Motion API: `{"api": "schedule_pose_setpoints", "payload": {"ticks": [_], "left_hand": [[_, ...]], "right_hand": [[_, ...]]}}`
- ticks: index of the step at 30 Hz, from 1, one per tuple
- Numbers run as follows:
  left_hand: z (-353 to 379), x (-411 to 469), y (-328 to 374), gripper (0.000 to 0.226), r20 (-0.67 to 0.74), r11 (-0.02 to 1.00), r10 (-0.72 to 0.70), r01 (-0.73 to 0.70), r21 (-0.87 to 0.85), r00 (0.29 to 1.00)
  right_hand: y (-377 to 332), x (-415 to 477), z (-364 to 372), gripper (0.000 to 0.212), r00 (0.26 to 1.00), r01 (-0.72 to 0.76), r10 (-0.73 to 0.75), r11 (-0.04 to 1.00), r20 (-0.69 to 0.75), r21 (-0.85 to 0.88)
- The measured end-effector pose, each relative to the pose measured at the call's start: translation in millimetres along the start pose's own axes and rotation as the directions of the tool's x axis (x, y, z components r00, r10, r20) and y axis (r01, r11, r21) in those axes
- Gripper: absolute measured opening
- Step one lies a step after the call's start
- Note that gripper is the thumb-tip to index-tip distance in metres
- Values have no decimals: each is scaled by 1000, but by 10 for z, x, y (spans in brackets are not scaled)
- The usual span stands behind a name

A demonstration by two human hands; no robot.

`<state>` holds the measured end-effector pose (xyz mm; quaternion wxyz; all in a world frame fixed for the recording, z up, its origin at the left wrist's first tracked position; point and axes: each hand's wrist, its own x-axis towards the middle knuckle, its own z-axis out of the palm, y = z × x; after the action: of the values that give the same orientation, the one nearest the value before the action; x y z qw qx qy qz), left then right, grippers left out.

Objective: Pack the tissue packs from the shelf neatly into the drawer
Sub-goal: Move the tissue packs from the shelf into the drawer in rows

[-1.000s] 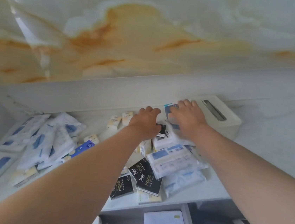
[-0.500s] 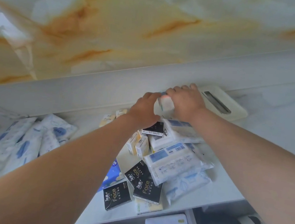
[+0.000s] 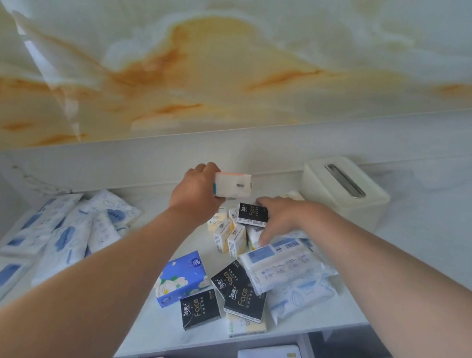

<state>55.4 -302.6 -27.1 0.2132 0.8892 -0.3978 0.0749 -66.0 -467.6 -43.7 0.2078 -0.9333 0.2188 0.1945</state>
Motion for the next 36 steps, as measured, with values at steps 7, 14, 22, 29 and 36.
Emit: {"api": "schedule_pose_setpoints", "payload": {"ticks": [7,14,22,29,36], "left_hand": [[157,-125,-104,39,-62,997,-58,61,44,996],[70,-180,-312,42,-150,993,-91,101,56,985],[-344,-363,-496,44,-268,987,-146,159,25,952],[-821,-874,-529,42,-333,990,-138,123,-65,933],[-1075,-1855,-651,56,-367,990,-74,24,-139,927]], "right_hand": [[-253,241,187,122,991,-24,3,988,-133,-154],[-508,237,203,110,953,0,-47,988,-301,-154],[-729,-5,-44,129,810,-54,-295,823,-507,-565],[-962,-577,-195,104,790,-130,-257,817,-557,-561],[-1361,-1352,194,84,807,-18,-126,971,-577,-237]]}}
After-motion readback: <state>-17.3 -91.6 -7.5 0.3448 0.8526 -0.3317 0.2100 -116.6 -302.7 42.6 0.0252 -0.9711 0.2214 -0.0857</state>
